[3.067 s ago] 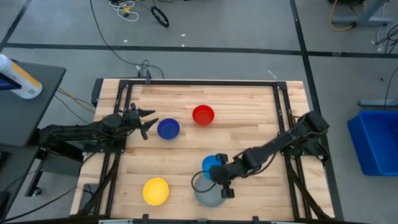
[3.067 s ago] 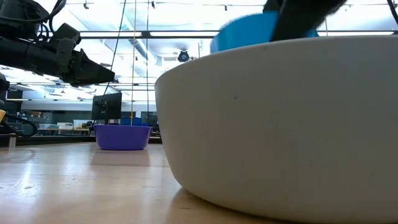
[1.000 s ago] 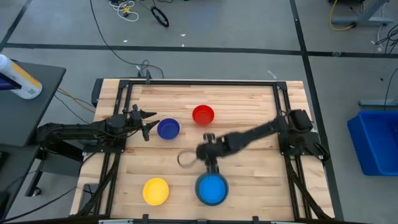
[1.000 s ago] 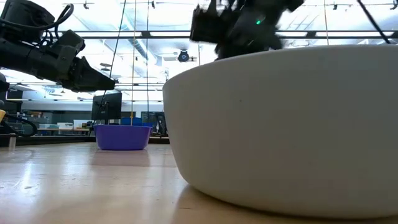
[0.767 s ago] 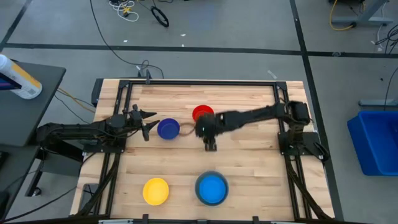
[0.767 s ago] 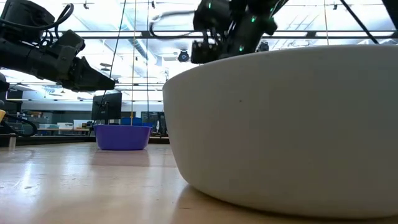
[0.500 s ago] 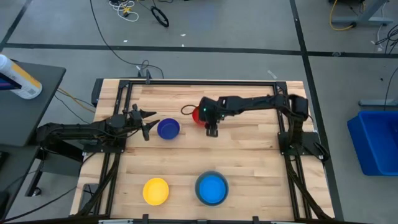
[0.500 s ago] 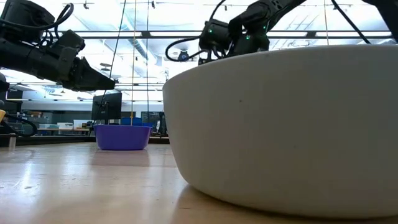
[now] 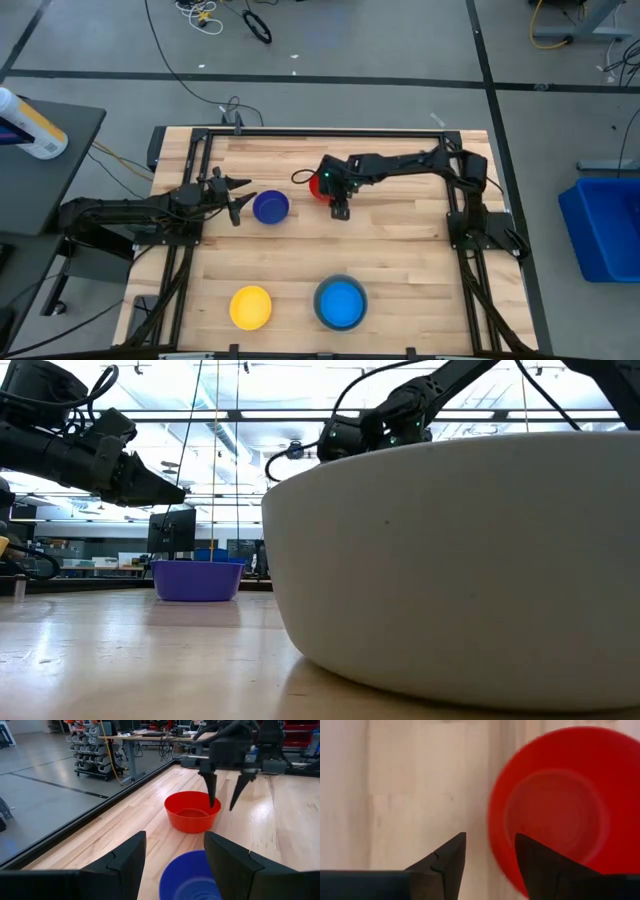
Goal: Nest bowls inside each other
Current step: Stack the red bowl on top of the light blue bowl
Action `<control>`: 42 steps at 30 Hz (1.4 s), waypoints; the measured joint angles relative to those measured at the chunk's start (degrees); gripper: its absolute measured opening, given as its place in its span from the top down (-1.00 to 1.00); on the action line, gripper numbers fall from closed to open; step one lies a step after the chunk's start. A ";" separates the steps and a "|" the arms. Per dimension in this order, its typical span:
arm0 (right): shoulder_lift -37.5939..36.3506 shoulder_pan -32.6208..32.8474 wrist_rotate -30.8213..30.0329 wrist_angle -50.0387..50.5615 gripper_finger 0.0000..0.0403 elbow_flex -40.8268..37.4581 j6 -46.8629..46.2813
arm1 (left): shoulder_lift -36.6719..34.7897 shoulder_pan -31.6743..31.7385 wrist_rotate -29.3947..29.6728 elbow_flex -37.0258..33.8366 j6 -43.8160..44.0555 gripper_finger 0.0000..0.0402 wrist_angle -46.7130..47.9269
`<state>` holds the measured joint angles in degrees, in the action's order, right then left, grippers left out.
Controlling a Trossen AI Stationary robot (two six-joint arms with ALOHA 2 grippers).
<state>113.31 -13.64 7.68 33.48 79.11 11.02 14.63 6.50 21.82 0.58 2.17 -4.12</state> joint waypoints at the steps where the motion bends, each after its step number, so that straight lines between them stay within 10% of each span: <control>1: 0.36 -0.02 -0.03 -0.56 0.13 0.00 -0.01 | 0.00 0.00 -0.01 0.00 0.10 -0.03 0.00; 9: 3.33 0.61 -3.56 -2.41 0.29 0.00 -0.03 | 0.00 0.00 0.01 0.00 0.12 -0.03 0.00; 16: 3.24 4.06 -8.26 -1.35 0.95 0.09 -0.40 | 0.00 0.00 0.01 0.00 0.07 -0.03 0.02; 29: -5.13 19.25 -22.58 10.66 0.99 -0.04 -9.70 | 0.00 0.02 0.01 0.00 0.36 -0.03 -0.03; 42: -12.81 39.14 -21.04 10.95 1.00 0.64 -34.60 | -0.02 0.02 0.03 0.00 0.43 -0.03 -0.08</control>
<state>100.50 25.50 -13.35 44.42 79.75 -23.58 14.62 6.52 21.85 0.58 2.60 -4.20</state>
